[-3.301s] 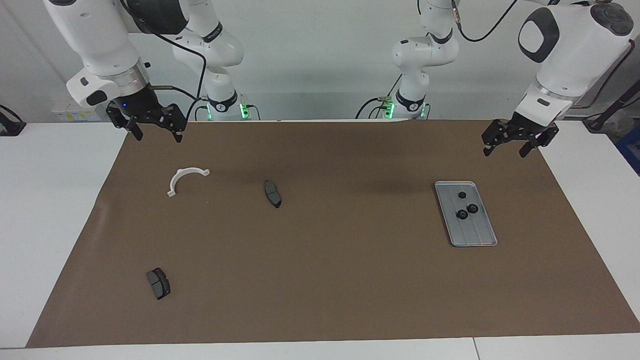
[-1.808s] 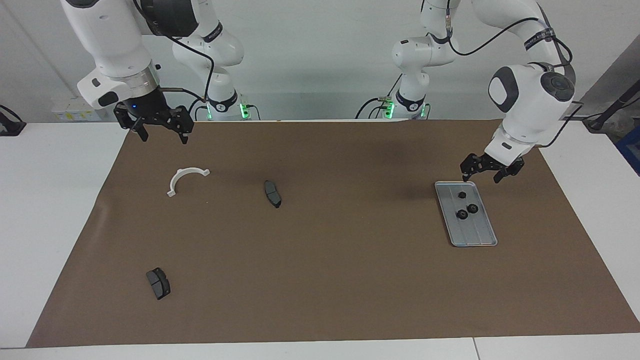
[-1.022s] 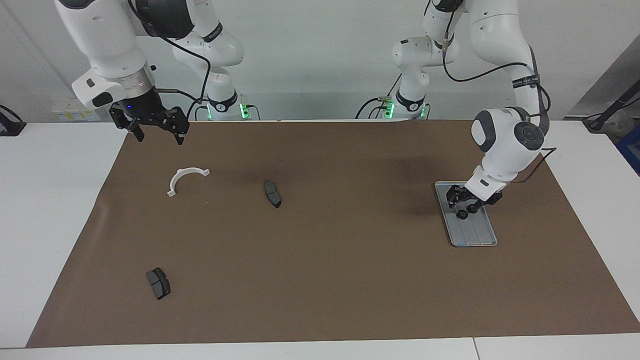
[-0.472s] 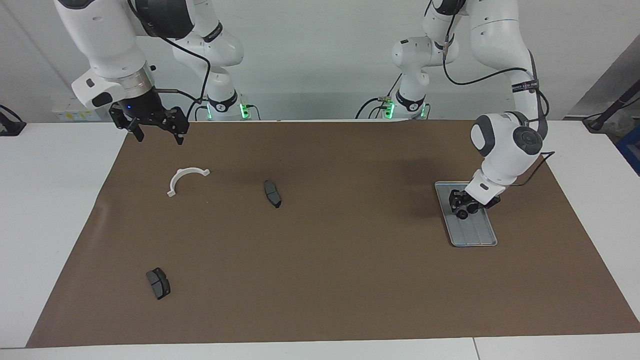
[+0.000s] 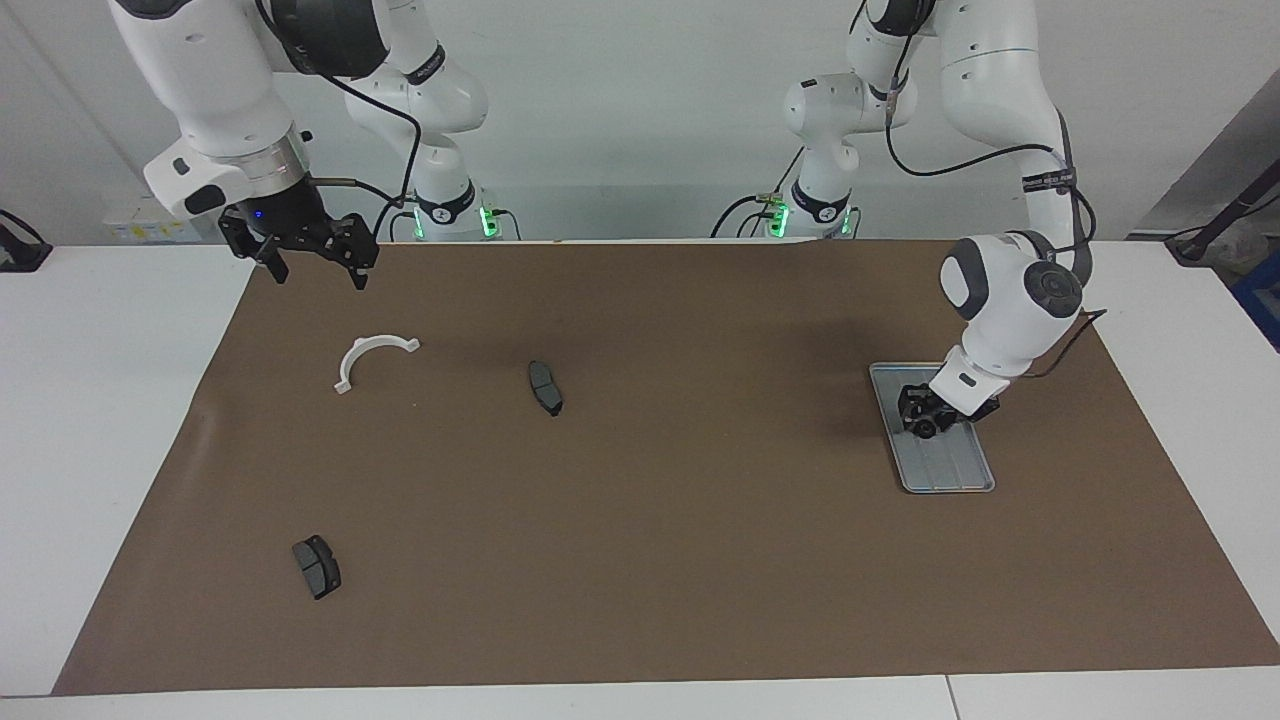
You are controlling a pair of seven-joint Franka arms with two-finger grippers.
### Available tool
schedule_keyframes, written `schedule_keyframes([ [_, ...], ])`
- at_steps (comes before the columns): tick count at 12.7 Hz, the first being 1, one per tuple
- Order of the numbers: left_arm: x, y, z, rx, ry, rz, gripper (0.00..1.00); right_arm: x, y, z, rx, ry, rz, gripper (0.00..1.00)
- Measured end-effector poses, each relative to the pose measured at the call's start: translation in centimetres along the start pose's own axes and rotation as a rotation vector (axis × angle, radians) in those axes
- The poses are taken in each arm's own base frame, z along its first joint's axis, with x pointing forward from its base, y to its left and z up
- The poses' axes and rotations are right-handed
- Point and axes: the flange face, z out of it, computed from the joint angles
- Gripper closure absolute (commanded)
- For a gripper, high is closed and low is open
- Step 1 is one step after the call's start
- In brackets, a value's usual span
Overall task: Place bearing gear from tray to pile
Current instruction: 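Grasp the black gear with the left gripper and lift it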
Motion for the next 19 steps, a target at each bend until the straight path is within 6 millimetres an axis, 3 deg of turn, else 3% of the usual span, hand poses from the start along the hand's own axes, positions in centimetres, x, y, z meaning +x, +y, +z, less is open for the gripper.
schedule_keyframes([
  [5,0.18,-0.56,0.98,0.000,0.007,-0.009,0.49,-0.01,-0.04,0.03,0.000,-0.001,-0.001,0.00],
  [15,0.26,-0.56,1.06,0.001,0.012,-0.009,0.86,-0.01,-0.05,0.07,0.000,-0.002,-0.001,0.00],
  [19,0.75,-0.31,0.56,0.001,0.025,-0.015,0.90,-0.01,-0.05,0.09,0.000,-0.002,-0.001,0.00],
])
